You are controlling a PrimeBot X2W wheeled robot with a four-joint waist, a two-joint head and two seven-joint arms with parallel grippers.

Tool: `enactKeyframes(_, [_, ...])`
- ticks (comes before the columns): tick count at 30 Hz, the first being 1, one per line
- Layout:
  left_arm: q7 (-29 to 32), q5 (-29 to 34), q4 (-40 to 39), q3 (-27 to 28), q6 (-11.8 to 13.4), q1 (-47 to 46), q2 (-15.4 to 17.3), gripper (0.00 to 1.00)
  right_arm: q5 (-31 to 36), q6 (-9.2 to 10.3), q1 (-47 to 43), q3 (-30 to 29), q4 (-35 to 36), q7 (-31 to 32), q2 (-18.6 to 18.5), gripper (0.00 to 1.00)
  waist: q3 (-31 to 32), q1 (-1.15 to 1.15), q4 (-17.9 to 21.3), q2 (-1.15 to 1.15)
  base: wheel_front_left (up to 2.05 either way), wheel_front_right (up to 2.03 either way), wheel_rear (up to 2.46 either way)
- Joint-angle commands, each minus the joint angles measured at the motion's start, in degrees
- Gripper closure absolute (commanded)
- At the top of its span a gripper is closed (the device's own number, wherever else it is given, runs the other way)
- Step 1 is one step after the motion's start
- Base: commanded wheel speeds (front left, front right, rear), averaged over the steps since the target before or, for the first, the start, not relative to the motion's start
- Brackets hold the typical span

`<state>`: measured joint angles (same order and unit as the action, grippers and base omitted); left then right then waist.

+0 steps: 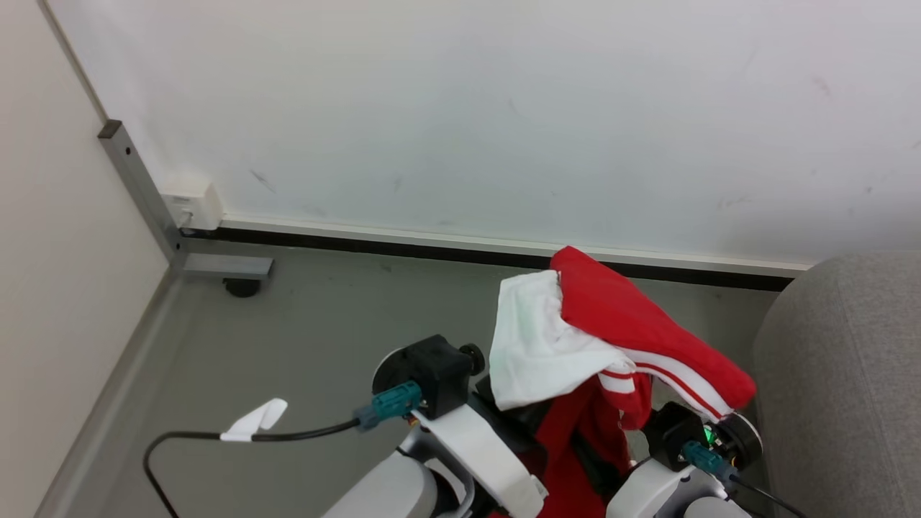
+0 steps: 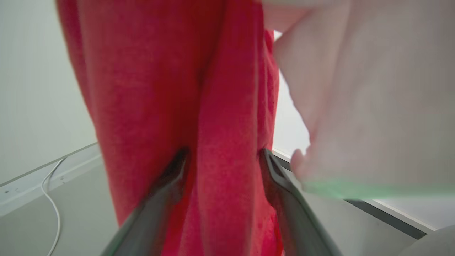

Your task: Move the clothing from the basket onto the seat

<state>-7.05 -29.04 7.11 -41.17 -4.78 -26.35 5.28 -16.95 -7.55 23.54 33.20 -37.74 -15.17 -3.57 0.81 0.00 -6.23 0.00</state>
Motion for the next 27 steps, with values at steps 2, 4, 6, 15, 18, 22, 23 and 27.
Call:
enactKeyframes(2, [0.16,-0.51,-0.35,-0.39,-0.37,0.8,-0.29,1.0,-0.39,0.12,1.29,0.13,-0.9,0.03,0.04,0.0,-0.14,0.0,-0.67,0.0,0.0,0.0,0.0])
enactKeyframes(4, [0.19,-0.78,-0.38,-0.82,-0.4,0.76,-0.35,1.0,-0.73,0.12,1.72,0.71,-1.28,0.03,0.19,0.0,-0.25,0.0,-1.04,0.0,0.0,0.0,0.0])
enactKeyframes(6, [0.2,-0.93,-0.36,-1.04,-0.51,0.7,-0.41,1.0,-1.59,0.12,1.94,1.36,-1.04,0.03,0.22,1.0,-0.3,0.0,-1.34,0.0,0.0,0.0,0.0])
enactKeyframes(15, [-0.16,-1.83,-0.04,0.42,0.45,0.26,0.96,1.0,-3.38,0.12,-0.81,0.72,1.84,0.03,0.08,1.0,-0.58,0.0,-1.07,0.0,0.0,0.0,0.0])
enactKeyframes(18, [-0.45,-2.14,0.25,1.06,0.82,0.3,1.49,1.0,-3.54,0.12,-1.46,0.47,2.61,0.03,0.13,1.0,-0.67,0.0,-0.39,0.0,0.0,0.0,0.0])
enactKeyframes(22, [-0.7,-2.42,0.85,1.6,1.25,0.41,1.87,1.0,-4.11,0.12,-1.94,0.06,3.77,0.03,0.16,1.0,-0.71,0.0,0.6,0.0,0.0,0.0,0.0])
enactKeyframes(23, [-0.77,-2.44,1.04,1.68,1.38,0.49,1.97,1.0,-4.36,0.12,-2.12,-0.06,4.09,0.03,0.16,1.0,-0.71,0.0,0.83,0.0,0.0,0.0,0.0])
enactKeyframes(27, [-0.84,-2.62,1.65,1.57,1.56,0.76,2.1,1.0,-5.02,0.12,-2.6,-1.35,5.5,0.03,0.16,1.0,-0.68,0.0,1.6,0.0,0.0,0.0,0.0])
